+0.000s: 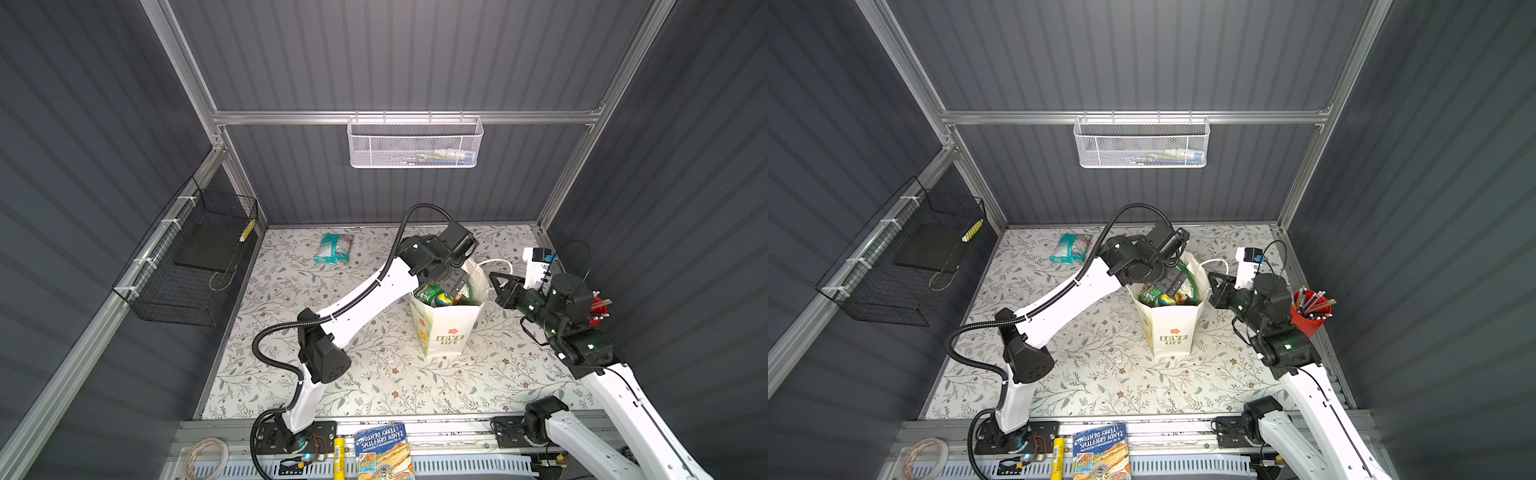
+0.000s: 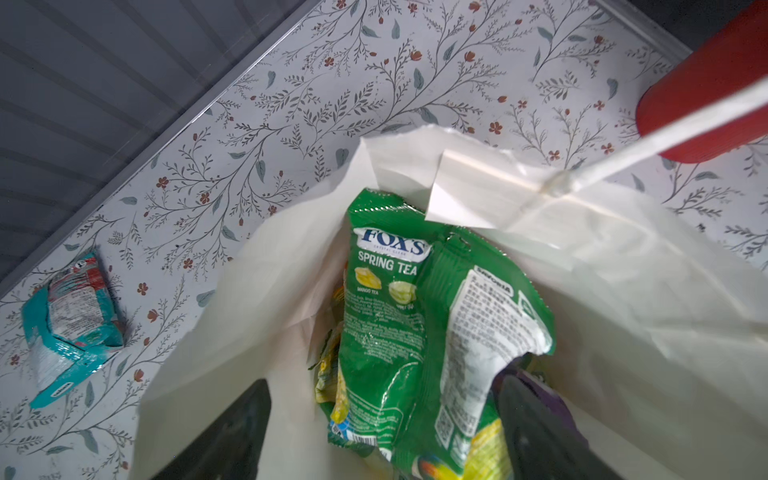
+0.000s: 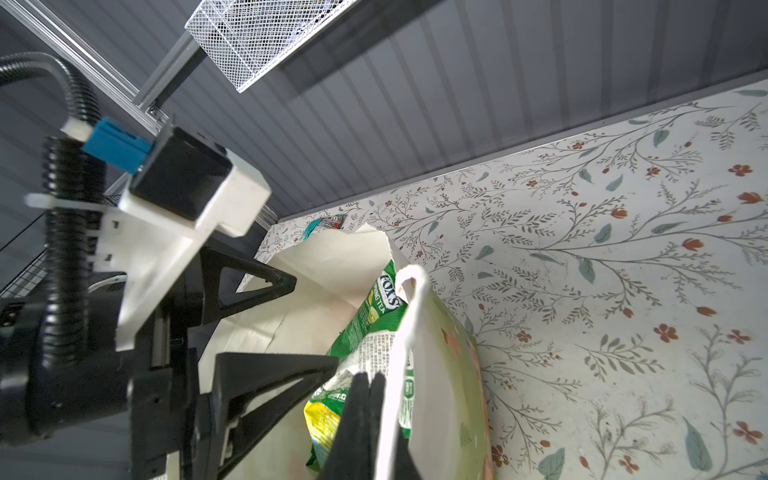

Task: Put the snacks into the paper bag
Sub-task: 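Raise the left gripper out of the bag while the right gripper holds the handle, then move the left gripper to the teal packet farther from the robot and grasp it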

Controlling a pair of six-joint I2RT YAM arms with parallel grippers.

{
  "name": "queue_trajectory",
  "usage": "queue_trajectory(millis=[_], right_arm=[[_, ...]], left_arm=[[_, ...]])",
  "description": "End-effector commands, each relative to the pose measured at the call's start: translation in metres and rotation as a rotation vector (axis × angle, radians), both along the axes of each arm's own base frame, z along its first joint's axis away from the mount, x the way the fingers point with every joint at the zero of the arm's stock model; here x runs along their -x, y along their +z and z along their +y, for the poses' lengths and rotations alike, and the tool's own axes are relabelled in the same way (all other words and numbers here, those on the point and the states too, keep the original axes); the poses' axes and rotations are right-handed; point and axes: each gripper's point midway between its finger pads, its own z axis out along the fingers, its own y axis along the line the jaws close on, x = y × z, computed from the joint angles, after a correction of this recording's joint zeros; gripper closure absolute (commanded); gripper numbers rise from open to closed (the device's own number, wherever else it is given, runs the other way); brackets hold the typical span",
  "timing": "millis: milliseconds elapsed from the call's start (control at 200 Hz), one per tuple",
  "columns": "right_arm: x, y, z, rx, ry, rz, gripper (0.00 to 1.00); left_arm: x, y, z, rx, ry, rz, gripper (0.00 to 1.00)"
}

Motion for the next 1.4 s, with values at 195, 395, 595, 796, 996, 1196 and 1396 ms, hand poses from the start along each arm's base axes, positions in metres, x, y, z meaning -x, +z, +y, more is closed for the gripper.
queue_trajectory(millis=[195,395,595,796,996,1196,1396], right_arm=[[0.002,0.006,-0.003,0.006,-0.006,-0.027,1.00],[0.003,0.006,-0.003,0.006,-0.005,-0.029,1.00],[0.003,0.007,-0.003,0.006,-0.007,-0.031,1.00],[0.003,0.006,-0.004,0.008,-0.010,-0.030,1.00],[0.003,0.006,-0.004,0.009,-0.011,-0.029,1.00],[0.003,0.006,-0.004,0.009,-0.010,-0.030,1.00],[0.003,0.006,-0.004,0.008,-0.010,-0.028,1.00]], left_arm=[[0.011,-0.007,-0.005,0.064,0.001,0.085,0.53],[0.000,-0.035,-0.007,0.030,0.045,0.128,0.60],[-0.014,-0.081,-0.011,-0.005,0.065,0.223,0.65],[-0.018,-0.097,-0.011,-0.032,0.078,0.245,0.66],[-0.006,-0.027,-0.018,0.159,0.048,0.220,0.53],[0.013,0.046,-0.010,0.343,0.010,0.164,0.38],[0.016,0.093,0.030,0.402,0.092,0.018,0.28]])
